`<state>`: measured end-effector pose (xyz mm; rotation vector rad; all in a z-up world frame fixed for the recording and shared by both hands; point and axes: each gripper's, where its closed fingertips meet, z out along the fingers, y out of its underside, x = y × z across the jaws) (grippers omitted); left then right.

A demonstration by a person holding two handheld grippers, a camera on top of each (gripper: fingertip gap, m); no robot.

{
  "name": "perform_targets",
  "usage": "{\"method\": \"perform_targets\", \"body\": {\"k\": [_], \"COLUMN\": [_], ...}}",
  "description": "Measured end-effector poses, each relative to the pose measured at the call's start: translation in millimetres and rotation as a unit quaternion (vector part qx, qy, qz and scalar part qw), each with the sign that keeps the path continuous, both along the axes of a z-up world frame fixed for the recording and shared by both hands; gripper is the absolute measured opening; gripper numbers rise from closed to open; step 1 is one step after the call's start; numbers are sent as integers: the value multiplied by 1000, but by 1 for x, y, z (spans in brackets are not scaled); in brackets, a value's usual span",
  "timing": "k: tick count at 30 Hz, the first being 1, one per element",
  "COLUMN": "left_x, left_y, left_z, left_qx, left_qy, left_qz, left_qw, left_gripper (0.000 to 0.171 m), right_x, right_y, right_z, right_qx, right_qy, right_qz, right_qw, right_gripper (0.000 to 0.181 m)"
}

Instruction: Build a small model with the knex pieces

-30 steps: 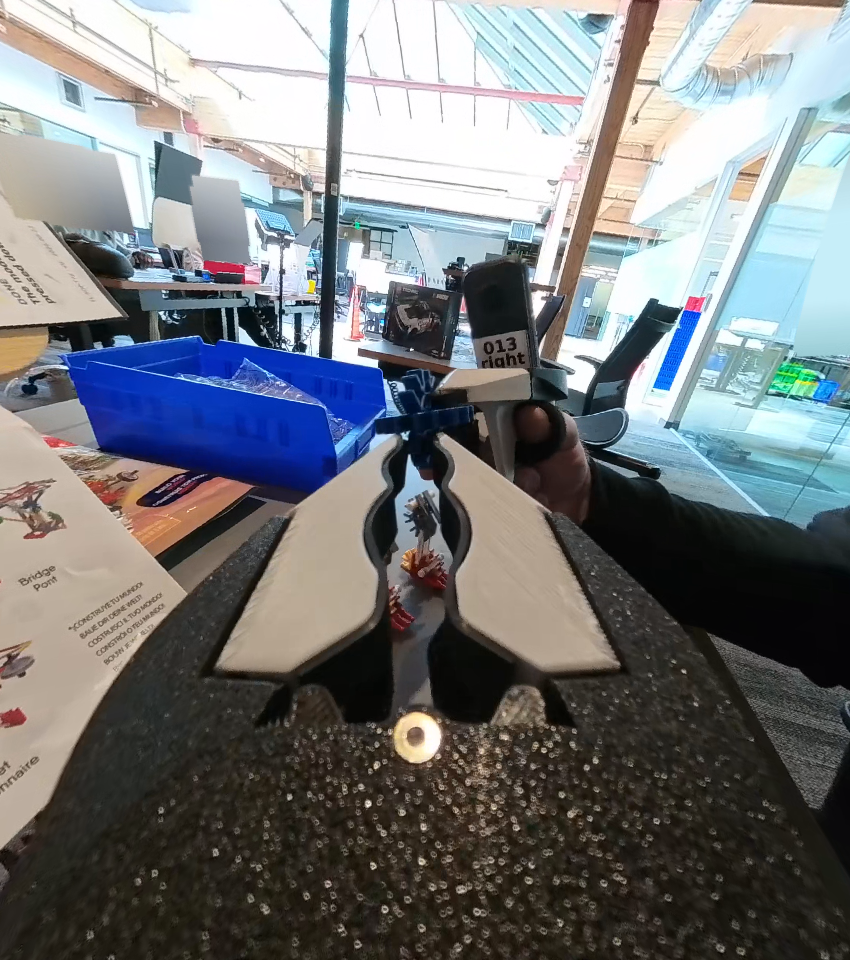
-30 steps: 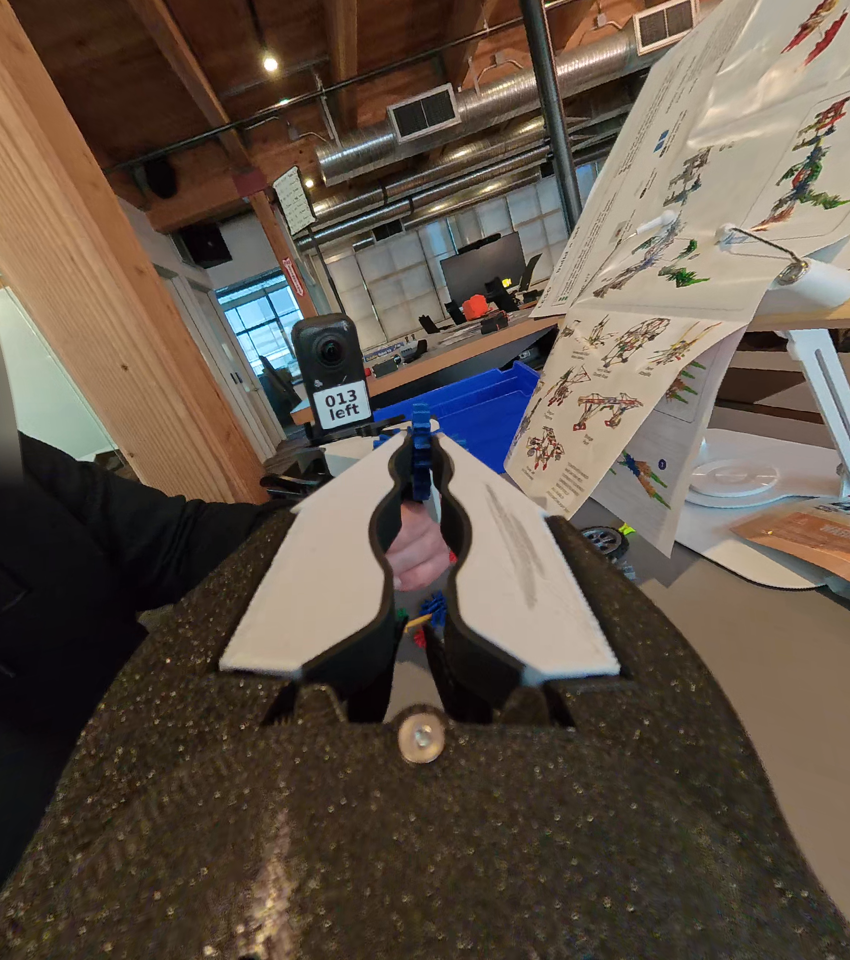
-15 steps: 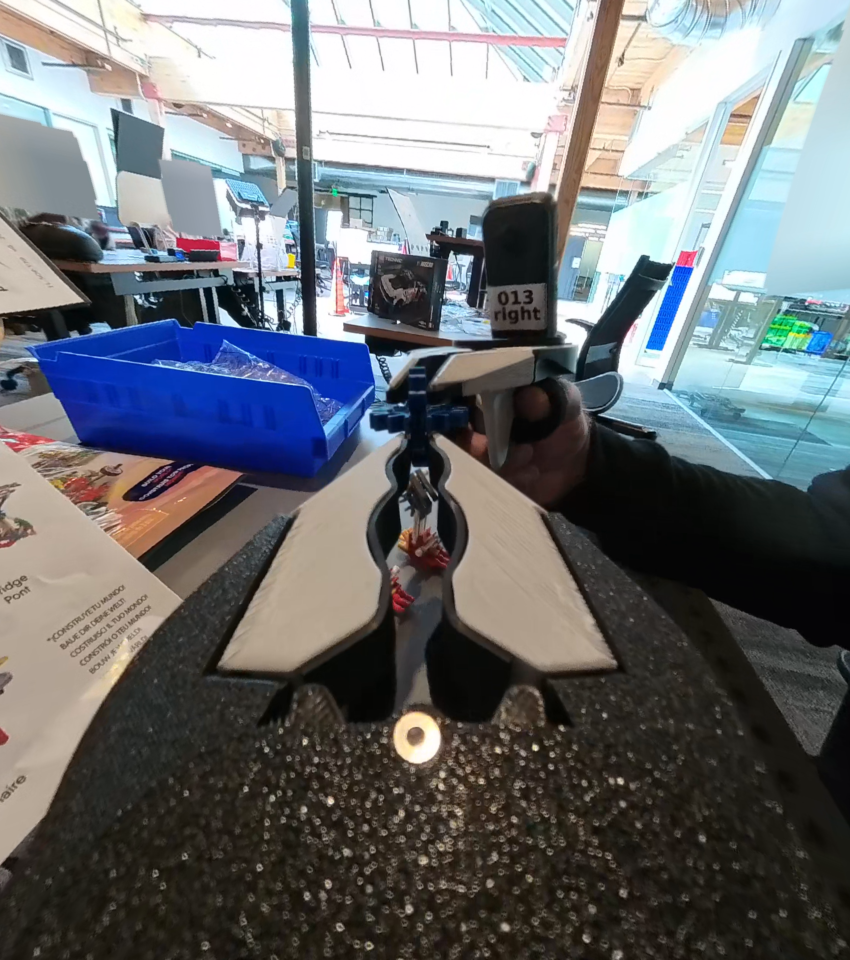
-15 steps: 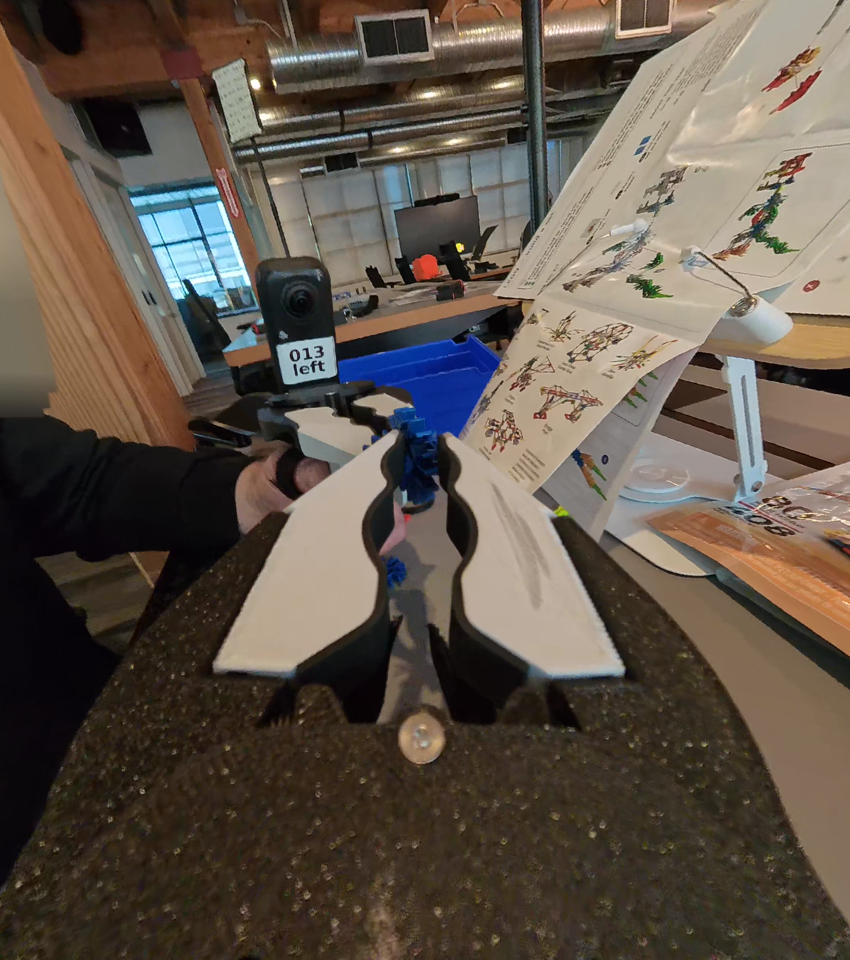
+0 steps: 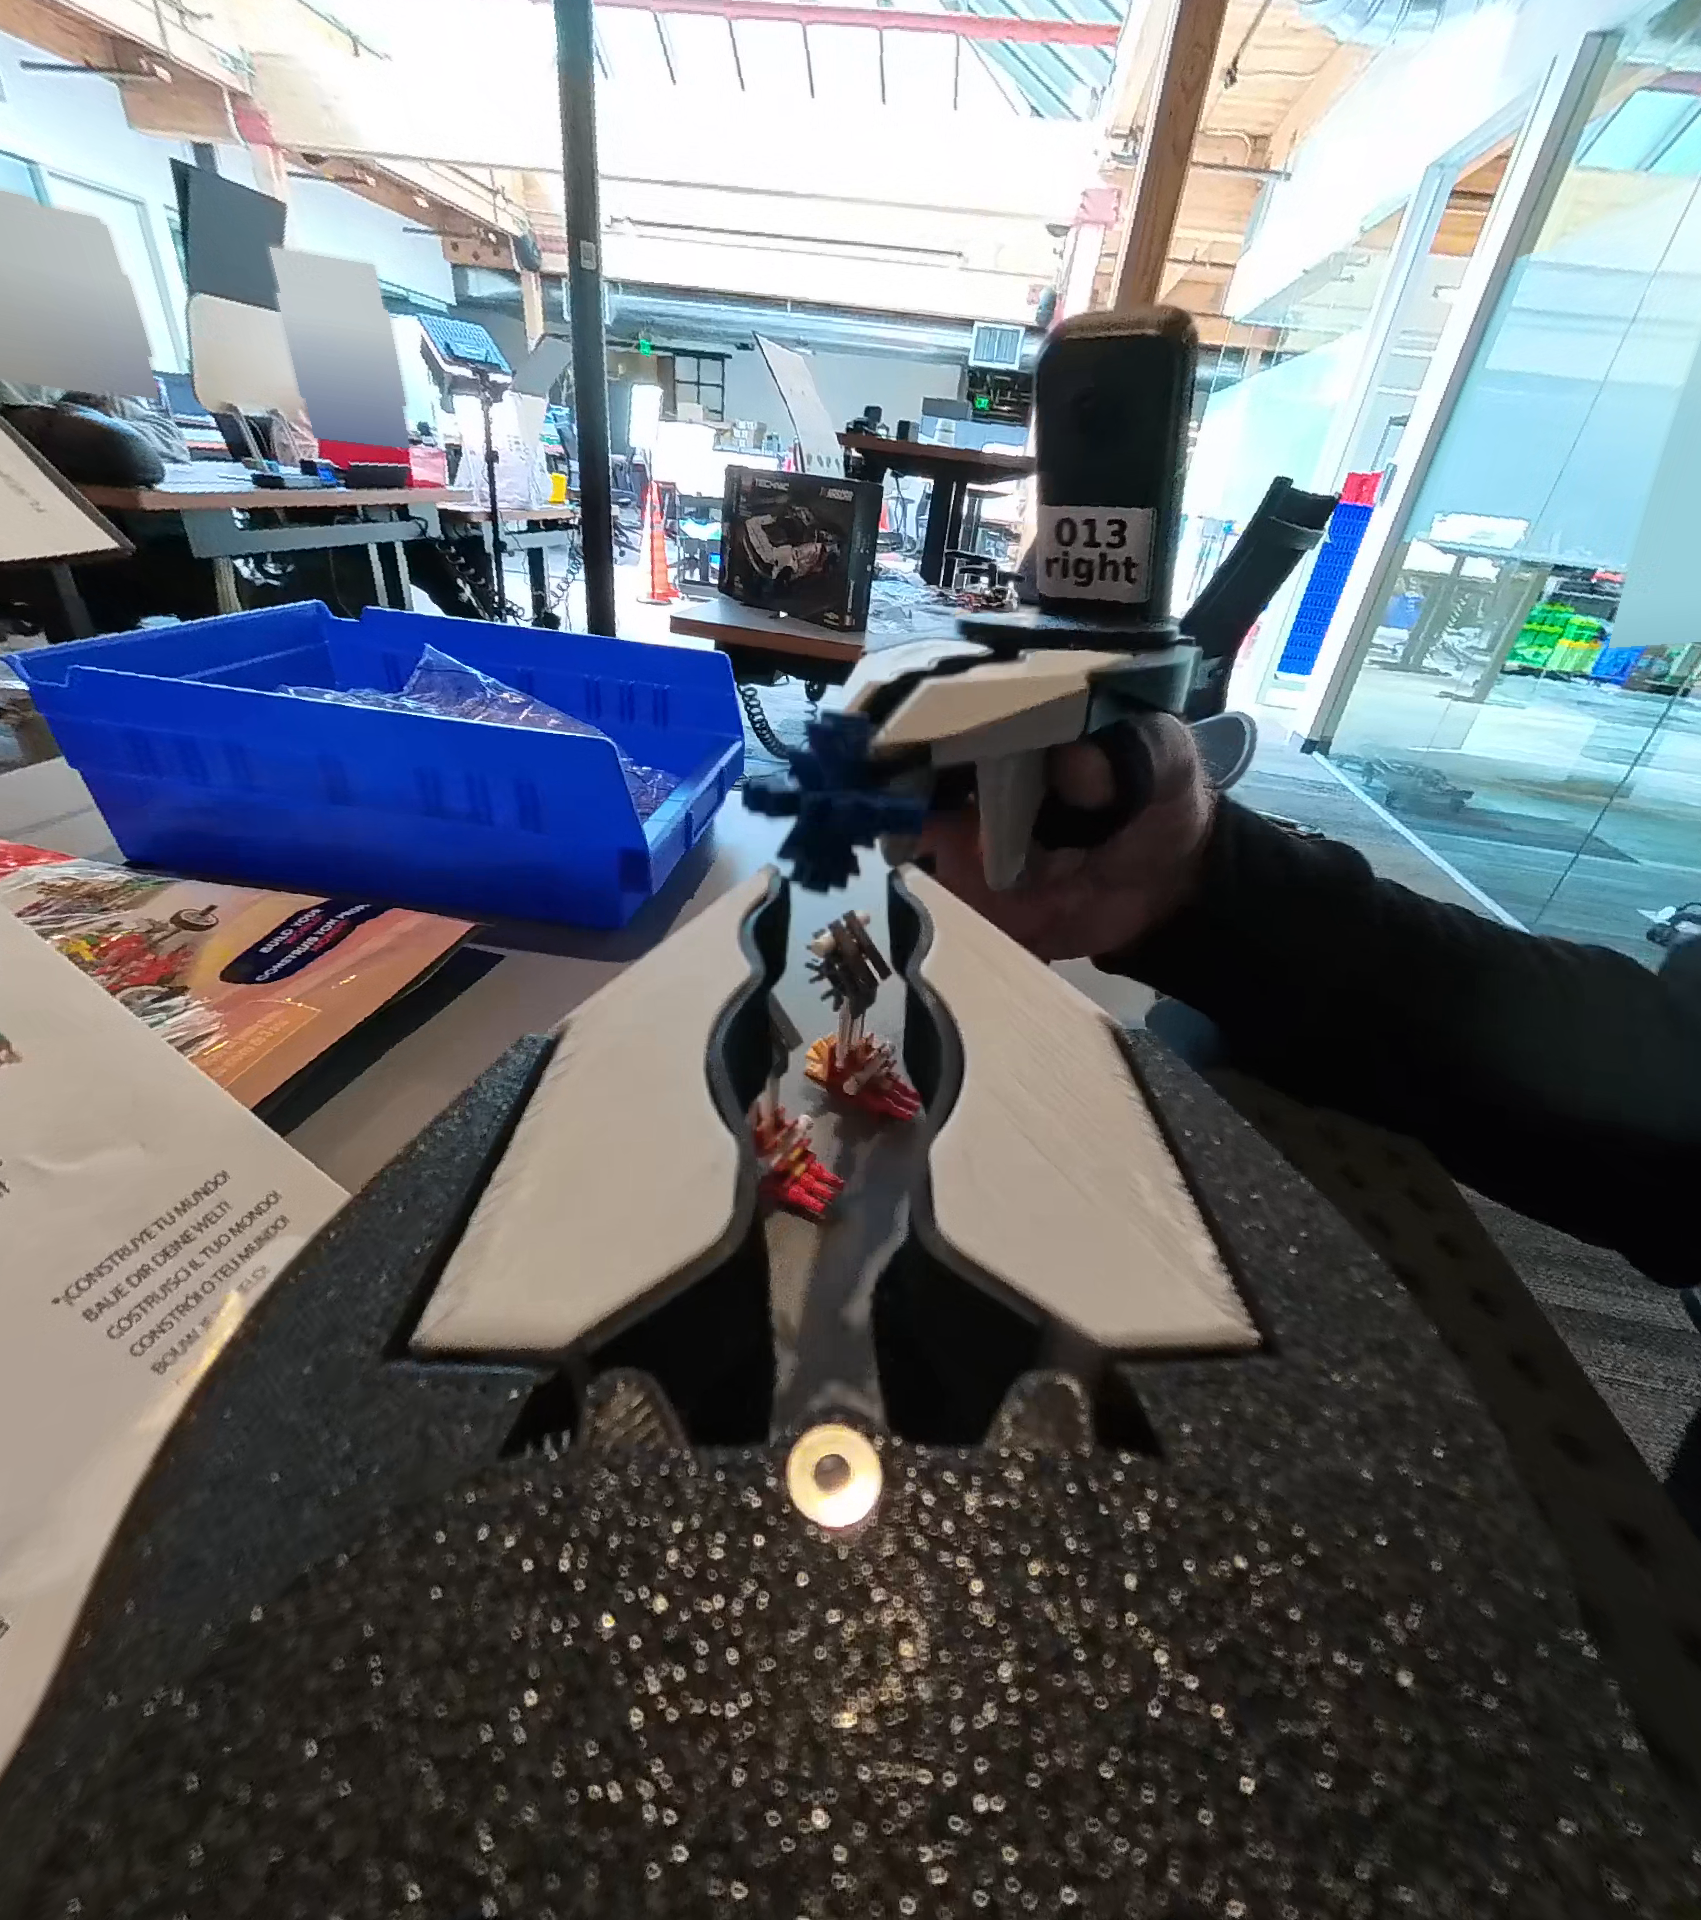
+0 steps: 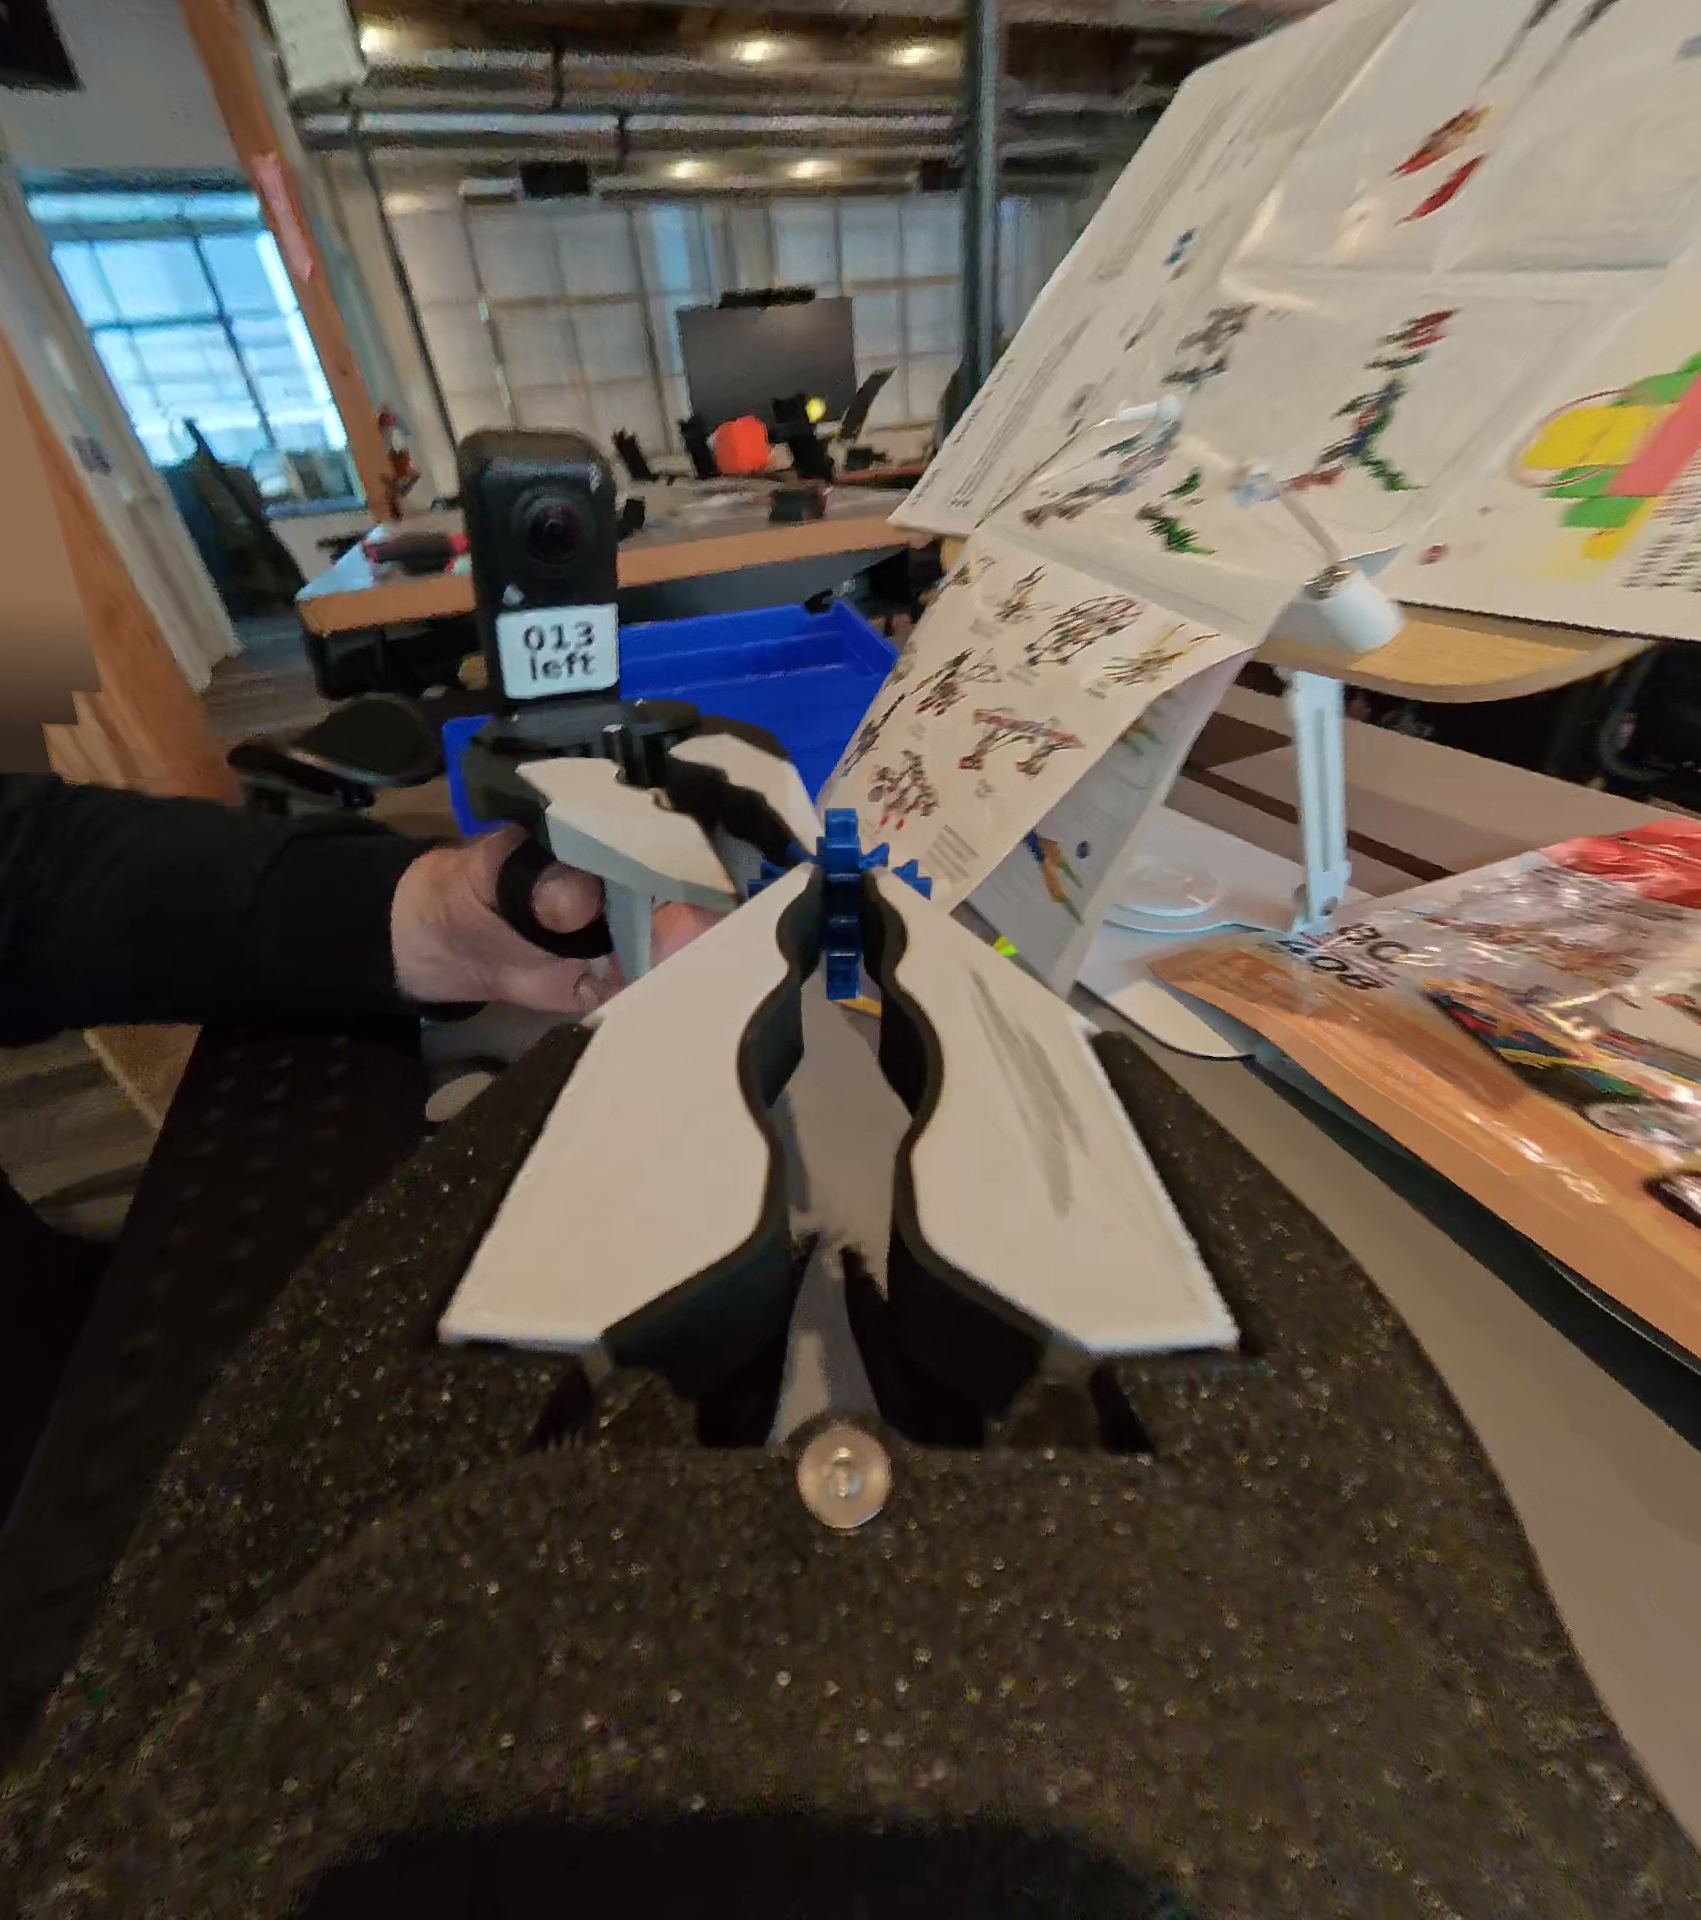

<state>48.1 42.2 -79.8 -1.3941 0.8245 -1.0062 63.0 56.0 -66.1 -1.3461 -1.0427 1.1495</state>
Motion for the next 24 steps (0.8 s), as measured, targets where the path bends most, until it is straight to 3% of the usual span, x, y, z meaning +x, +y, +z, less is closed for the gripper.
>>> {"method": "perform_targets", "body": {"k": [4,15,24], "left_x": [3,32,49], "left_y": [8,27,42], "left_z": [-9,-49,-81], "left_qx": [4,25,-4], "left_qy": [33,160,224], "left_qz": [20,62,68], "left_qw": [999,985,972], "left_gripper": [28,36,49], "right_x": [29,78,72], "right_y": [19,48,48], "right_z": [0,-20,-31], "right_qx": [-23,-53,-85], "right_qy": [24,22,8], "right_qz": [-46,-129,-106], "right_qw": [998,990,991], "right_gripper": [5,5,5]}}
